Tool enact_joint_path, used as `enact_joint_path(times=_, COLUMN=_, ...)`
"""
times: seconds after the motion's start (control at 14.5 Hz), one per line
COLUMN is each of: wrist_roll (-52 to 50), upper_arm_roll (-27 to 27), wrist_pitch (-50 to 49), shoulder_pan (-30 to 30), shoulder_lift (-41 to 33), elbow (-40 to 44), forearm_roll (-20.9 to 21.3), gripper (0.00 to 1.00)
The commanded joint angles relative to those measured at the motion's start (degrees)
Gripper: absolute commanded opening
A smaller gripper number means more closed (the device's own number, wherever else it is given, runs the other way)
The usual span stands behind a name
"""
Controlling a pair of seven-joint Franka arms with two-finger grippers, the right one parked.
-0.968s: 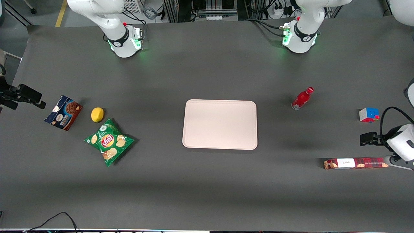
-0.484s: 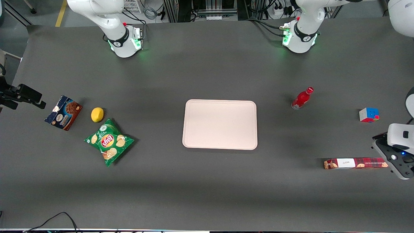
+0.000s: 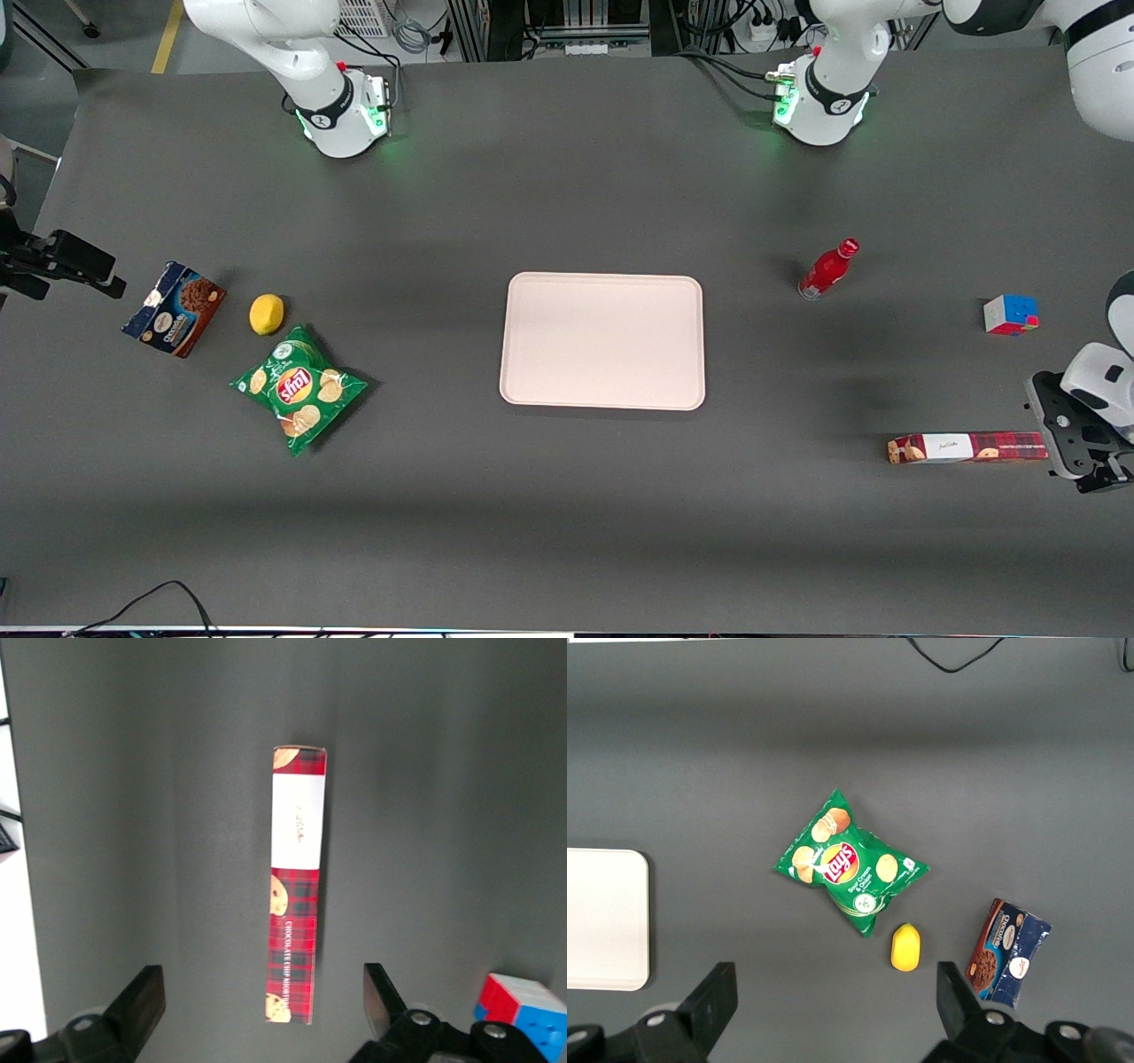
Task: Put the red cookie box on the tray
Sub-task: 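Lower the left gripper over the cookie box and close on it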
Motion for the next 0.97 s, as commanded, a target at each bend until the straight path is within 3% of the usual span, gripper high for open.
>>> enact_joint_path(times=0.0, wrist_roll=6.9, upper_arm_roll=0.2, wrist_pitch=5.7, shoulder_pan=1.3, shoulder_lift=3.7, elbow=0.6, forearm_roll=-3.1, gripper=1.00)
enact_joint_path(times=0.21, wrist_roll=13.8, upper_arm_roll=0.2, wrist_pitch=11.1, shoulder_pan=1.4, shoulder_lift=4.6, elbow=-2.6, forearm_roll=-7.5, gripper=1.00)
enact_joint_path(times=0.9, wrist_roll=5.5, upper_arm_roll=0.8, wrist_pitch=10.8, shoulder_pan=1.5, shoulder_lift=8.2, elbow=-3.0, forearm_roll=-7.1, gripper=1.00)
